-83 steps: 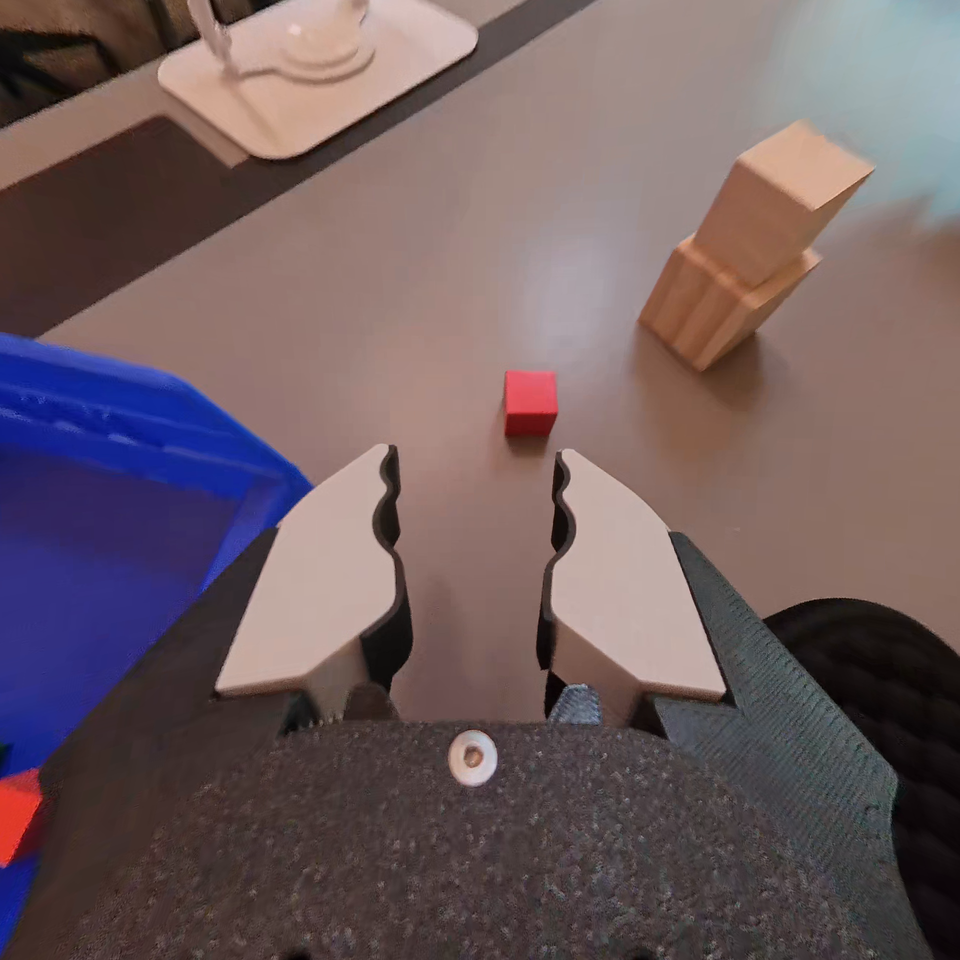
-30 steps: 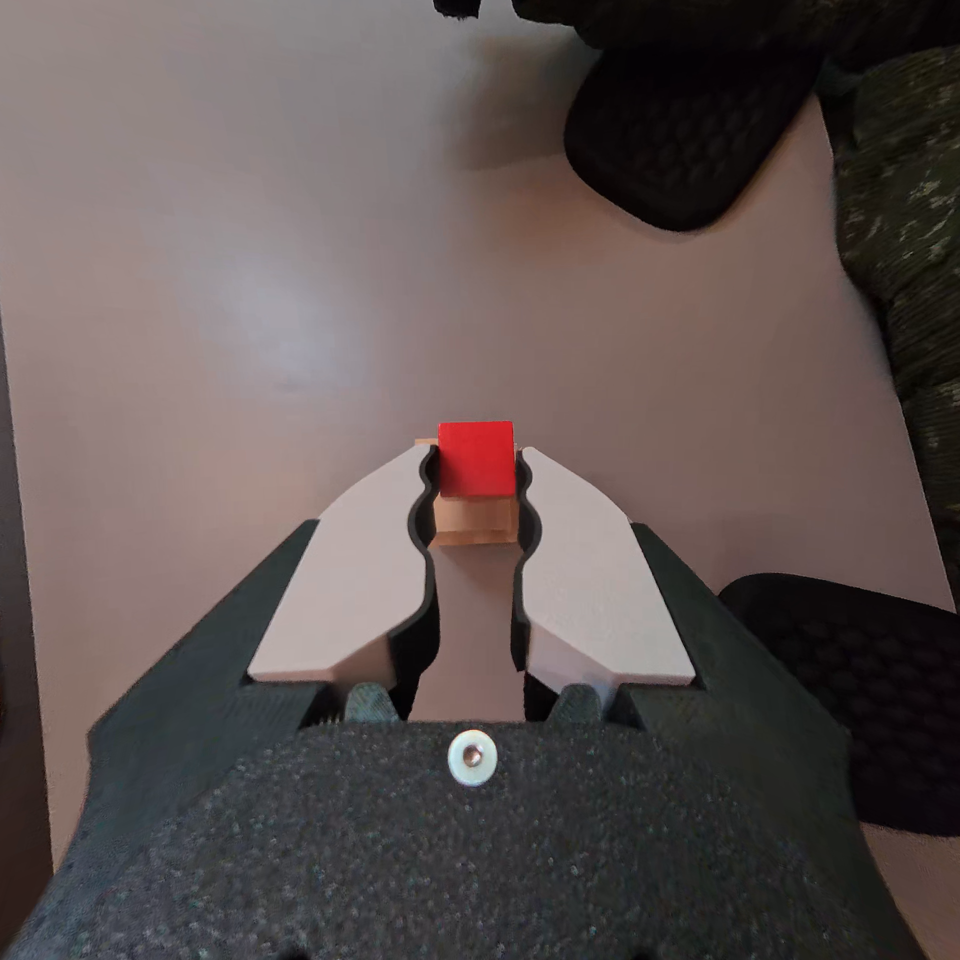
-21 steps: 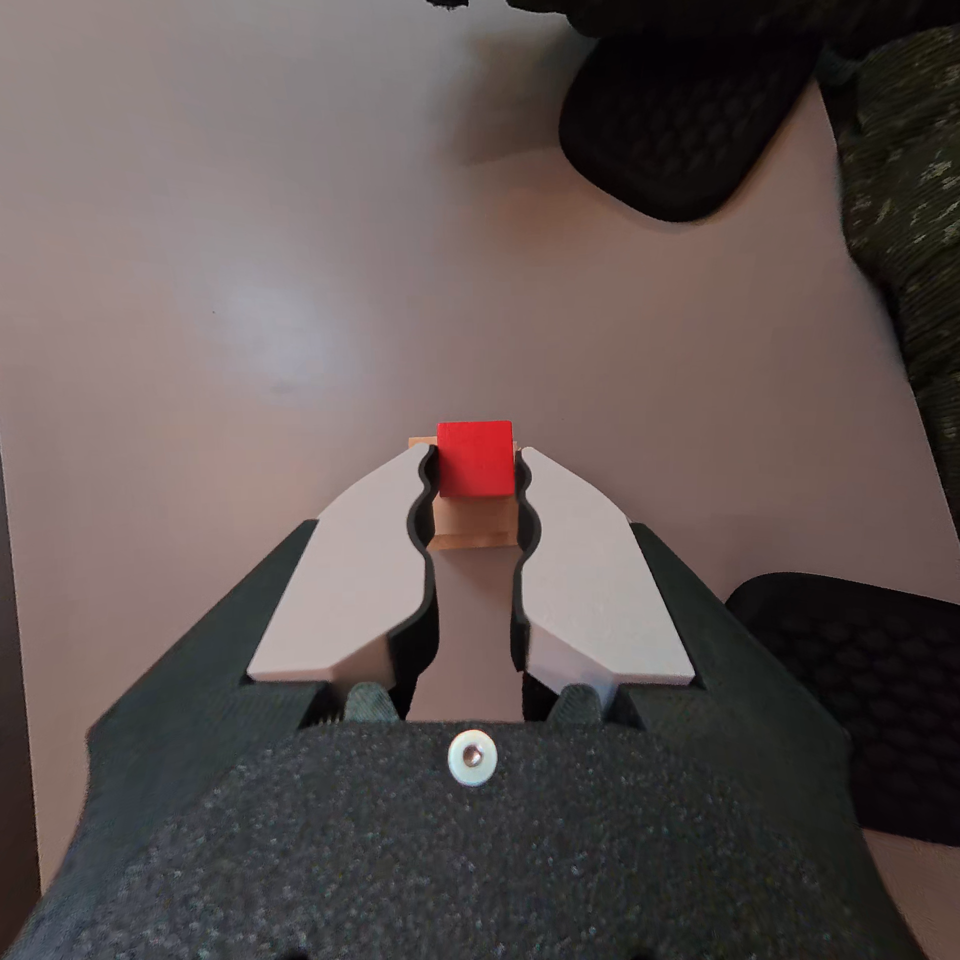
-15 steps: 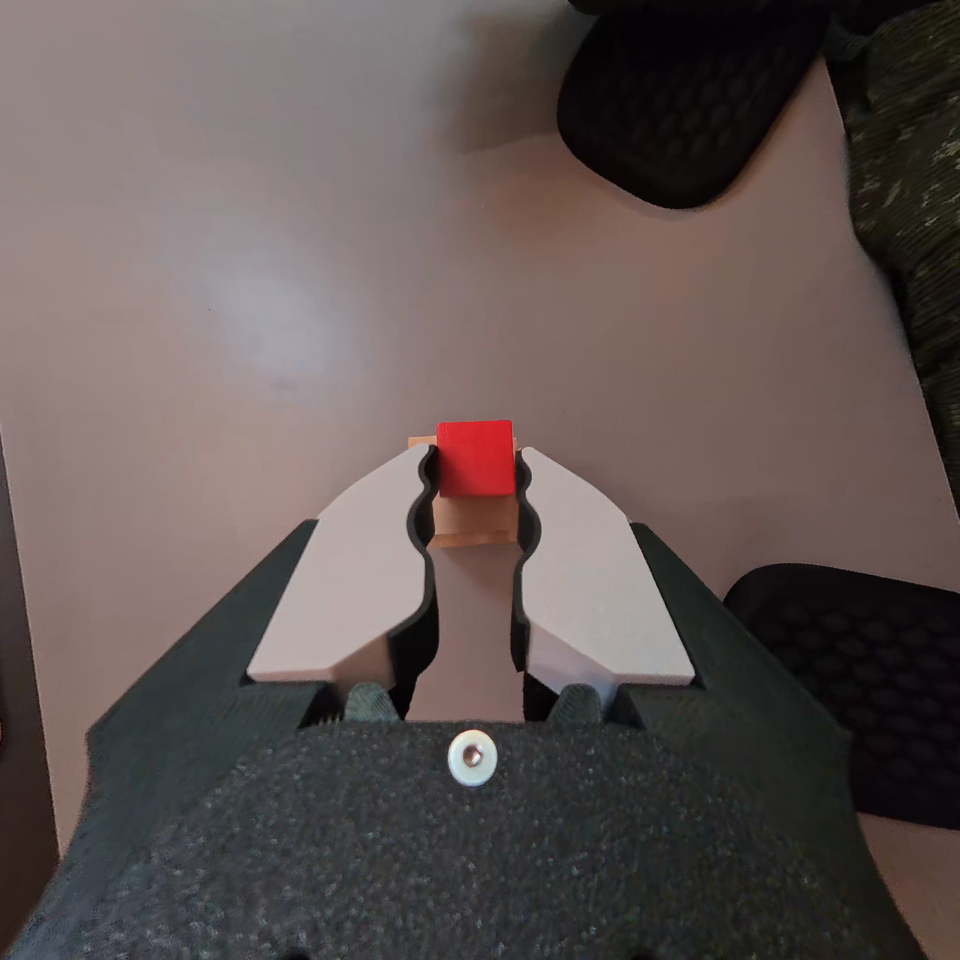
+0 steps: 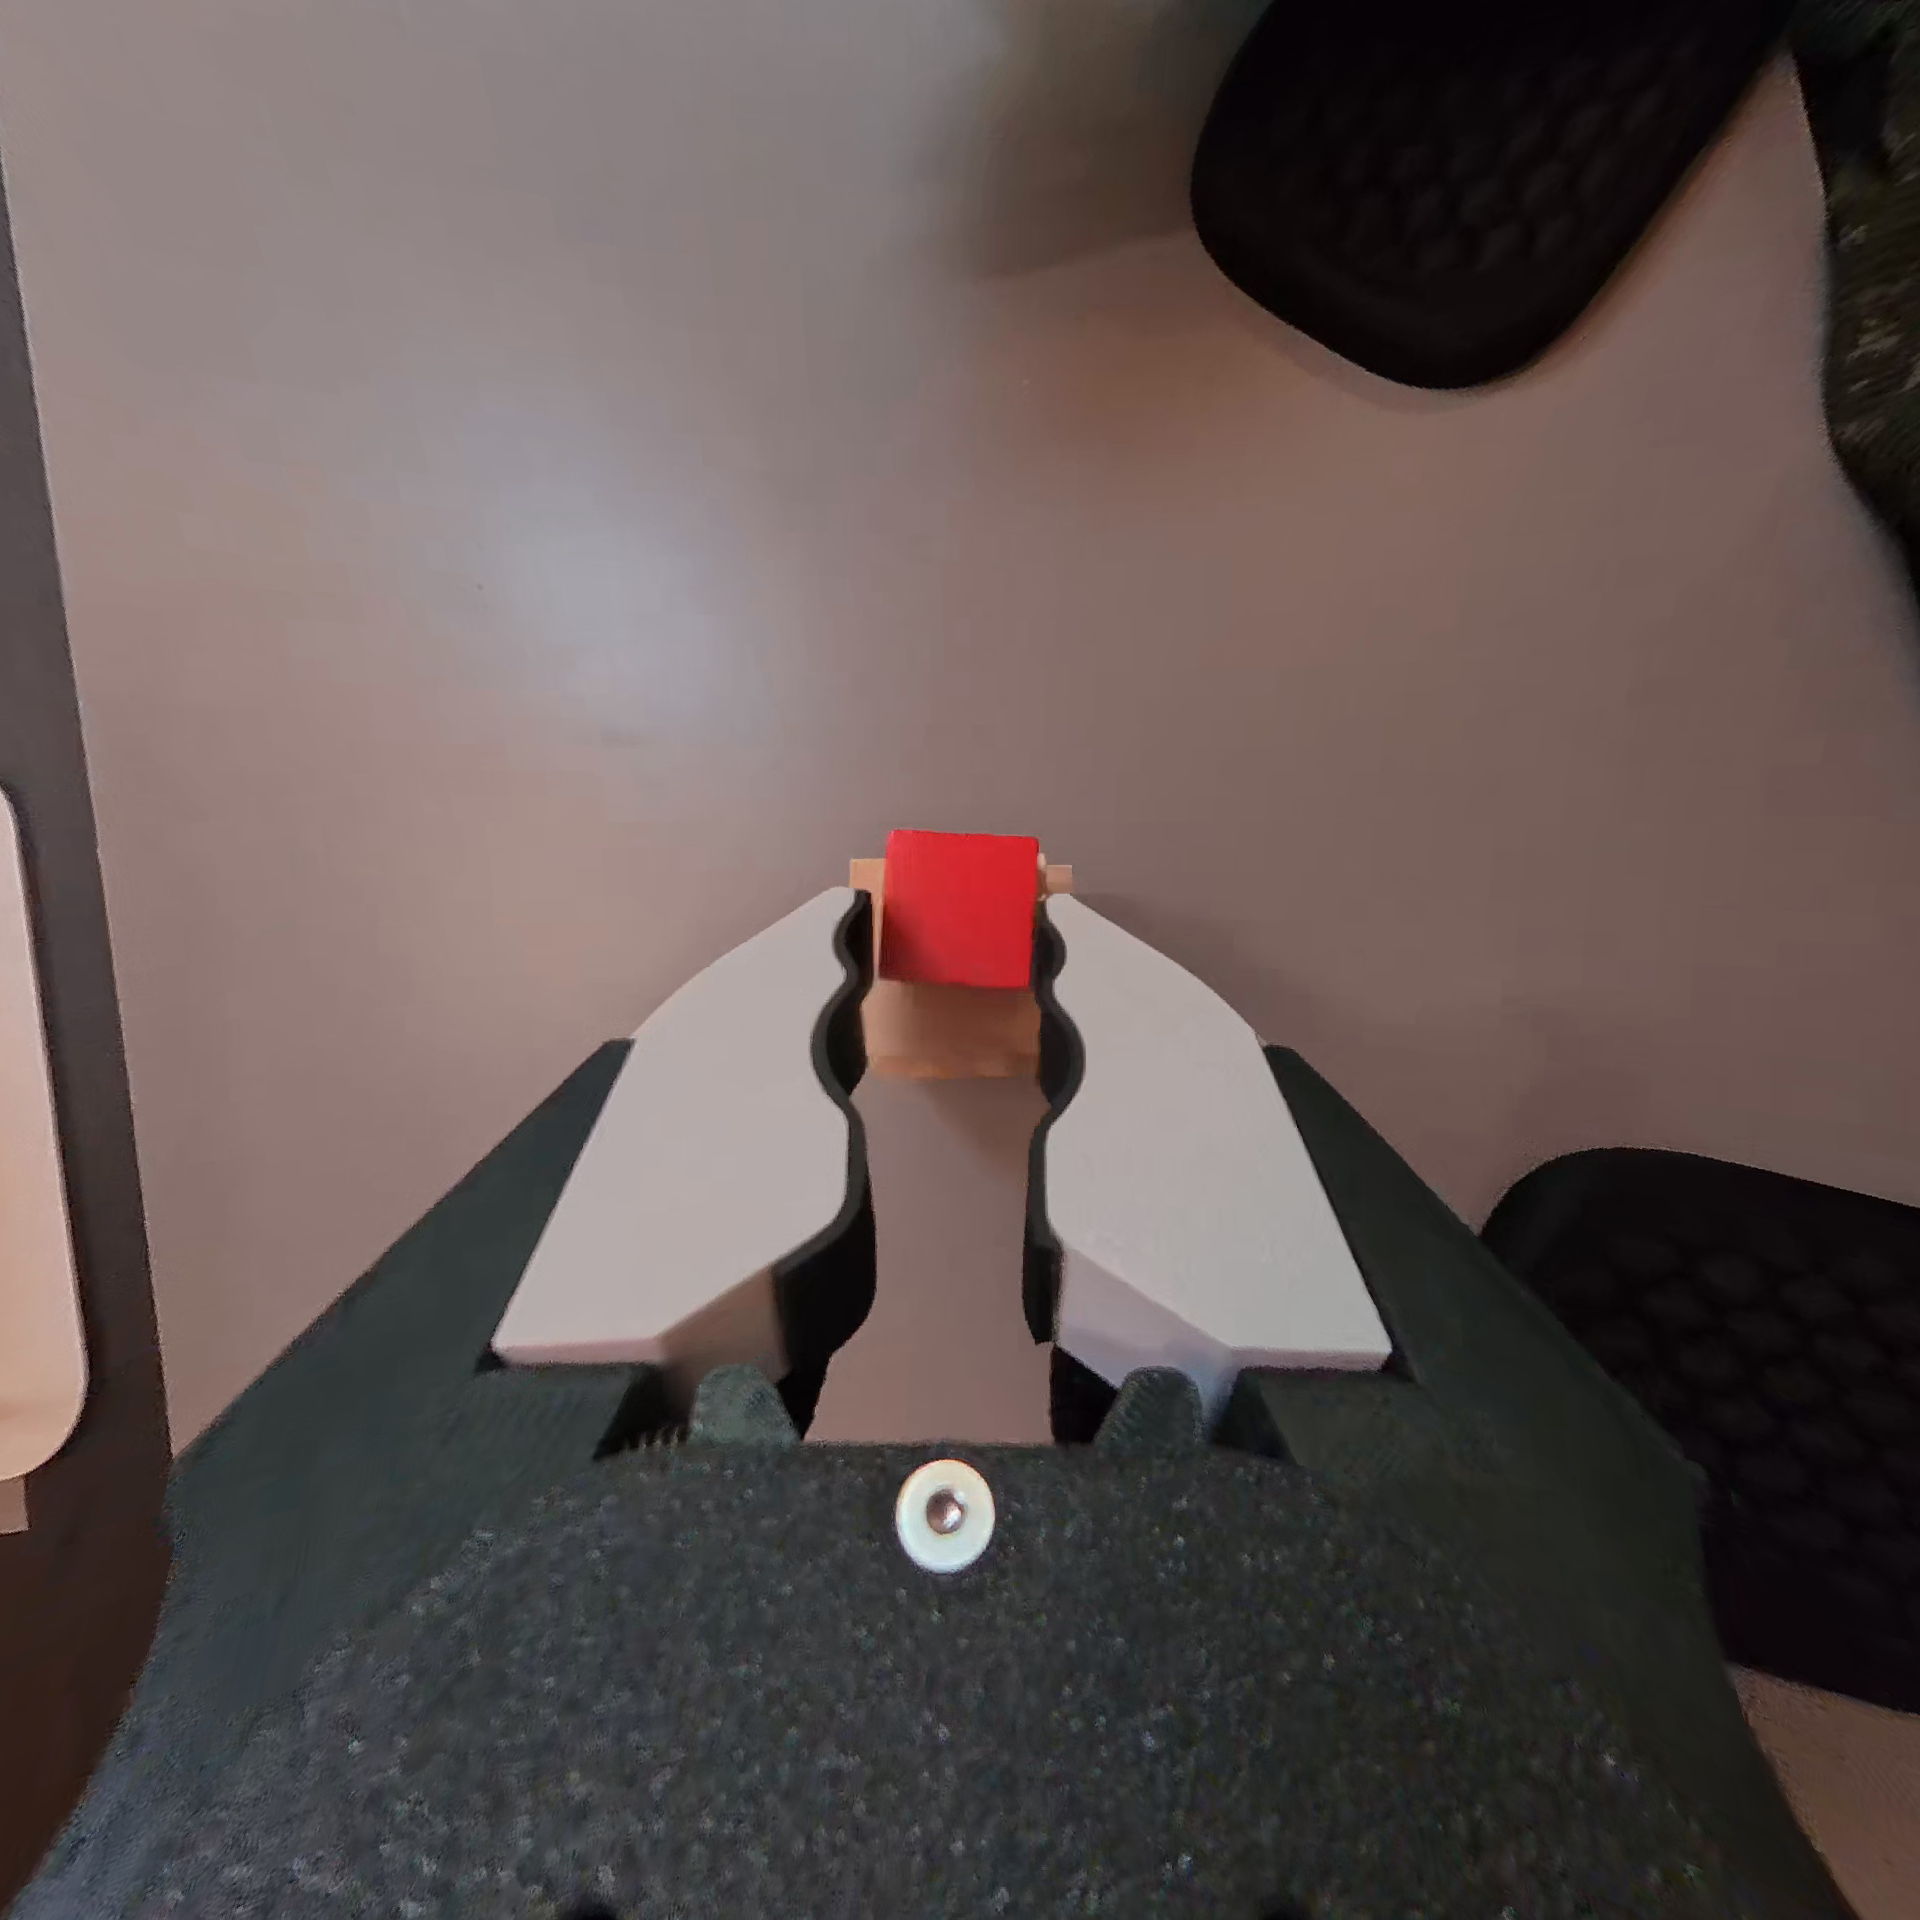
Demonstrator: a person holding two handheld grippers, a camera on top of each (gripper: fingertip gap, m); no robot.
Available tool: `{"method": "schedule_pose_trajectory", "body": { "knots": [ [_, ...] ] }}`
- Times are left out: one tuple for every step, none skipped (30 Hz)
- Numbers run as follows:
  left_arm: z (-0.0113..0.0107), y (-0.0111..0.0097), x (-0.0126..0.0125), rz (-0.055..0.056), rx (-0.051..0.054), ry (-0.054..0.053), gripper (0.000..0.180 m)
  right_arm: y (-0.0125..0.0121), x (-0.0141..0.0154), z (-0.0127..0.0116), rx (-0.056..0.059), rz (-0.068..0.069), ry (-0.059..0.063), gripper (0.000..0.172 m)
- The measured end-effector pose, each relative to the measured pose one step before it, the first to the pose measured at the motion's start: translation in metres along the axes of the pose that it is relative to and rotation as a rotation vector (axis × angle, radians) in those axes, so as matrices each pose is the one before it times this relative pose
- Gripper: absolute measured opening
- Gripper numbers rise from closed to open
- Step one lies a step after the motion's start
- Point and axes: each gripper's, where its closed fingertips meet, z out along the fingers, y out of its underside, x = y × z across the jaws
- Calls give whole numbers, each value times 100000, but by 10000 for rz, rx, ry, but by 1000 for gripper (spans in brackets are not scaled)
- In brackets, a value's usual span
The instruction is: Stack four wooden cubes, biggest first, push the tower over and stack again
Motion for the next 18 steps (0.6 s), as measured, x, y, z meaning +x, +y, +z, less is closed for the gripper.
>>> {"method": "schedule_pose_trajectory", "body": {
  "knots": [
    [-29, -74, -102, 27, 29, -77, 28, 19, -13, 16, -6, 10, -9, 4],
    [-74, 14, -102, -19, -30, -49, 28, 12, -19, 5, -1, 1, -8, 4],
    [-83, 68, -49, -52, -43, 4, 28, 11, -27, 15, -7, -6, -7, 4],
    [-98, 62, -37, -60, -12, 10, 27, 11, -21, 8, -7, -7, -9, 4],
    [-72, 98, 3, -50, -35, 22, 27, 3, -22, 12, -1, -7, -9, 4],
    [-31, 112, -20, -26, -54, -23, 28, -18, -17, -3, 6, -10, -2, 4],
    [6, 87, -21, -12, -39, -40, 28, -30, -9, -9, 7, -6, 0, 4],
    [8, 44, 20, -20, -14, -11, 28, -4, -8, 2, 3, 3, -4, 4],
    [15, 55, 29, -24, -25, 8, 28, 5, 0, -2, -4, 8, -6, 4],
    [15, 54, -6, -19, -18, -16, 27, 20, -10, 8, -7, 5, -4, 4],
    [4, -15, 2, -34, 37, -9, 28, 9, -6, 10, -6, 1, -3, 4],
    [20, -39, -7, -40, 43, -11, 28, 15, -13, 3, -4, 0, -5, 4],
    [28, -38, 28, -38, 52, 1, 28, 4, -17, 5, -3, -2, -9, 4],
    [10, -26, 11, -32, 39, -1, 28, 11, -18, 16, -7, 0, -7, 4],
    [-4, 2, 12, -23, 11, -3, 28, 19, -6, 9, -6, 1, -3, 4],
    [-3, 2, 7, -6, 5, -5, 28, 26, 1, 3, -4, 4, -3, 4],
    [2, -5, 6, 2, 4, -9, 28, 1, 0, -1, -1, 2, 1, 4],
    [-1, 2, 18, -10, -8, -7, 28, -8, 2, -3, 6, -5, 4, 4]
  ]
}}
